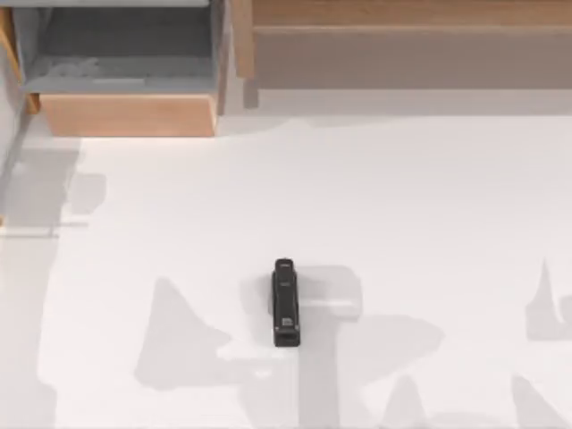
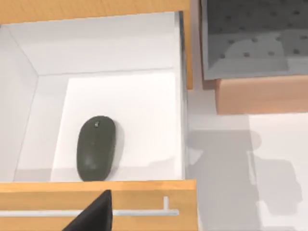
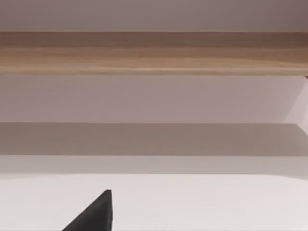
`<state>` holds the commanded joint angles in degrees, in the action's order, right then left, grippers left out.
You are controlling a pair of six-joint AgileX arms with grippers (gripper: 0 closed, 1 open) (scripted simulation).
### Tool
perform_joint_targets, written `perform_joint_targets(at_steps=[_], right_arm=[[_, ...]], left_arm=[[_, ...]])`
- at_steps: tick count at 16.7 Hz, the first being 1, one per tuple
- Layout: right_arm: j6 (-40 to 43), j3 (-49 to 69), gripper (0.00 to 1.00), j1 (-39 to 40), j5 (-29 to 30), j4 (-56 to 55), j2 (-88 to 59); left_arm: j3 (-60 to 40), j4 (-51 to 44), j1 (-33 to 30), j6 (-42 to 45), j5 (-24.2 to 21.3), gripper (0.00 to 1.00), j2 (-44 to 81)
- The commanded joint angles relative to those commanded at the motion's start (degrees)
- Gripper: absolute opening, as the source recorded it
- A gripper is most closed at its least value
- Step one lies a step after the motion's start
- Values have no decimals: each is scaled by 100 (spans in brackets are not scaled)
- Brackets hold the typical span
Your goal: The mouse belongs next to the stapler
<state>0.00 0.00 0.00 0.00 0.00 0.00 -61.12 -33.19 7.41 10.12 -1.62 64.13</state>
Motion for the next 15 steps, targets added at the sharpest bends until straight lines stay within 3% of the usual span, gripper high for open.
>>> perform_joint_targets(at_steps=[9, 15], right_arm=[[0, 0, 100, 0, 0, 0, 0], [0, 0, 100, 0, 0, 0, 0]], left_arm=[[-4983, -2863, 882, 836, -11, 100, 5347], [-7425, -4125, 1216, 1186, -43, 100, 7799]])
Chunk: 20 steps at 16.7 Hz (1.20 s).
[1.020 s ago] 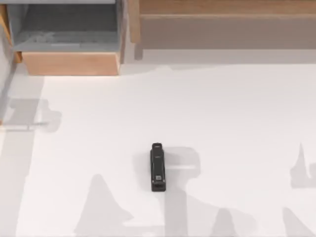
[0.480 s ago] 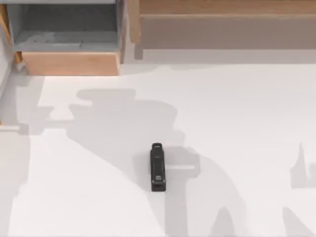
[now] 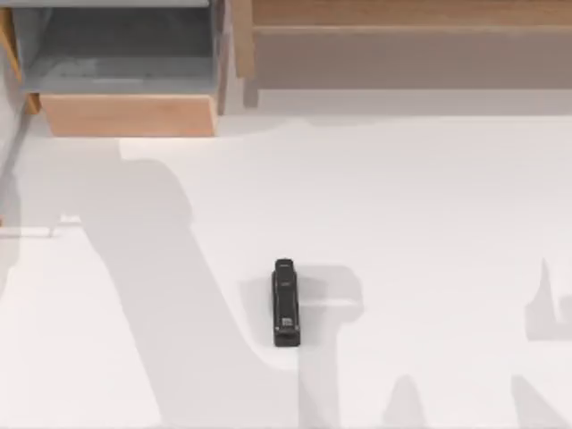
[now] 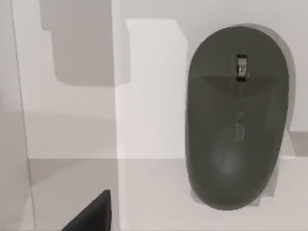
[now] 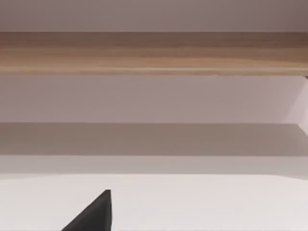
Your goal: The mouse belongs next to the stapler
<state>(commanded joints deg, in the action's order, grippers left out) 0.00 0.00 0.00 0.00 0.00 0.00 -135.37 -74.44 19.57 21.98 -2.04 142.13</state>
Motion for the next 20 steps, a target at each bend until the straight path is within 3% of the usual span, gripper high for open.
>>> perform_joint_targets(at_steps=[5, 20], right_arm=[[0, 0, 100, 0, 0, 0, 0], [0, 0, 100, 0, 0, 0, 0]], left_arm=[[-884, -374, -57, 122, -53, 100, 837], [-380, 135, -32, 129, -51, 100, 831]])
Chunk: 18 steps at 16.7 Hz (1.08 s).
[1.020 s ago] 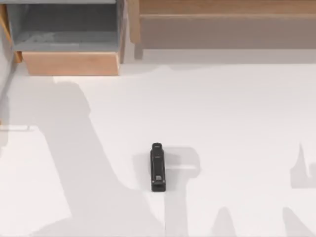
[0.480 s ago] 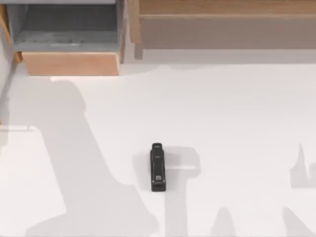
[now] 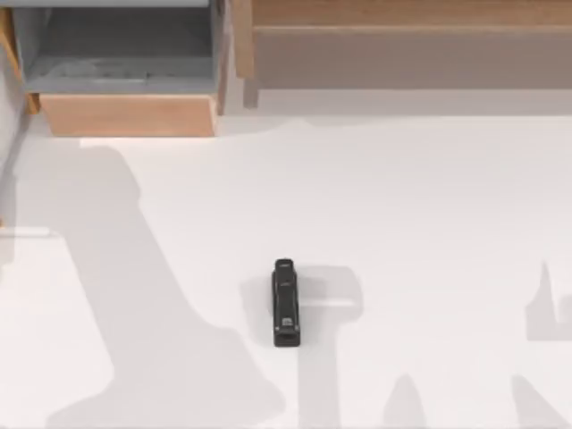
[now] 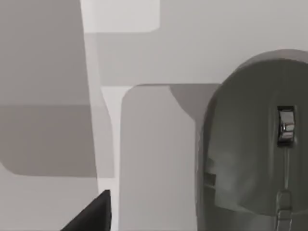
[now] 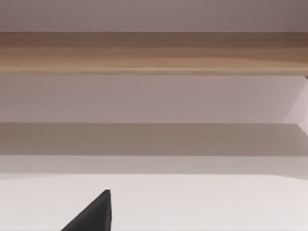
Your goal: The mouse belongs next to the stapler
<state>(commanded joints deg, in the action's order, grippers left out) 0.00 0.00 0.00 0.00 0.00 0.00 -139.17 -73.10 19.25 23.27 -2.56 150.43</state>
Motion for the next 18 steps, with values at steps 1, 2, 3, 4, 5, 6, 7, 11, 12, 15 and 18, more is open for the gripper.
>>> perform_joint_targets(at_steps=[1, 2, 3, 4, 5, 6, 7, 11, 12, 15, 18], right_arm=[[0, 0, 100, 0, 0, 0, 0], [0, 0, 100, 0, 0, 0, 0], [0, 0, 100, 0, 0, 0, 0], [0, 0, 100, 0, 0, 0, 0], [0, 0, 100, 0, 0, 0, 0], [0, 0, 100, 0, 0, 0, 0], [0, 0, 100, 0, 0, 0, 0], [0, 0, 100, 0, 0, 0, 0], [0, 0, 100, 0, 0, 0, 0], [0, 0, 100, 0, 0, 0, 0], [0, 0, 100, 0, 0, 0, 0]], left_arm=[[46, 68, -12, -8, -2, 100, 12], [83, 120, -30, -14, -2, 100, 38], [95, 133, -37, -15, -2, 100, 51], [95, 133, -37, -15, -2, 100, 51], [95, 133, -37, -15, -2, 100, 51], [95, 133, -37, -15, -2, 100, 51], [95, 133, -37, -15, -2, 92, 51], [95, 133, -37, -15, -2, 62, 51], [95, 133, -37, -15, -2, 55, 51], [95, 133, -37, -15, -2, 32, 51], [95, 133, -37, -15, -2, 10, 51]])
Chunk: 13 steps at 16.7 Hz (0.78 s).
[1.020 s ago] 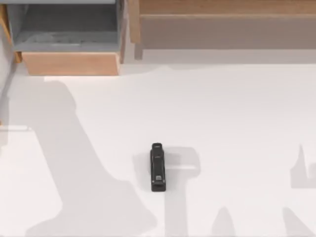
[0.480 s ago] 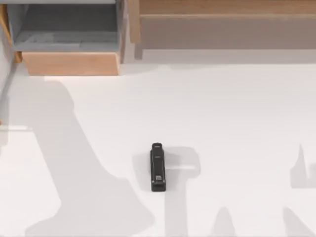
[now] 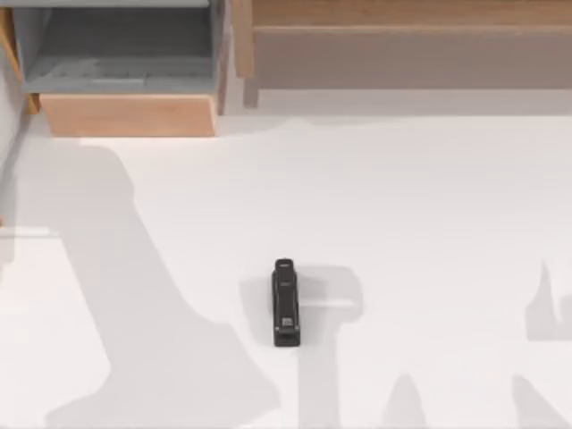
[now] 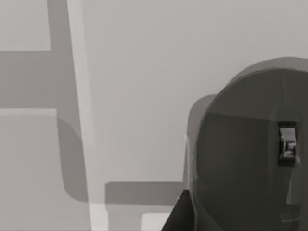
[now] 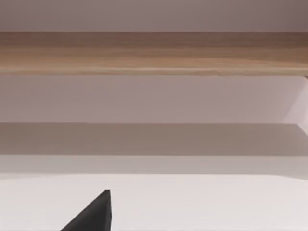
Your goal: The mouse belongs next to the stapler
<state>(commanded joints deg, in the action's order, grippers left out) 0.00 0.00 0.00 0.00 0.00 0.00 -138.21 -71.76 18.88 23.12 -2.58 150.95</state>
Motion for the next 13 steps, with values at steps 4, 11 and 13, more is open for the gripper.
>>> perform_joint_targets(at_steps=[4, 11, 13], right_arm=[[0, 0, 100, 0, 0, 0, 0], [0, 0, 100, 0, 0, 0, 0], [0, 0, 100, 0, 0, 0, 0]], left_arm=[[0, 0, 0, 0, 0, 0, 0], [-1, -1, 11, 9, 2, 0, -4], [-20, -57, 31, -56, 5, 0, -127]])
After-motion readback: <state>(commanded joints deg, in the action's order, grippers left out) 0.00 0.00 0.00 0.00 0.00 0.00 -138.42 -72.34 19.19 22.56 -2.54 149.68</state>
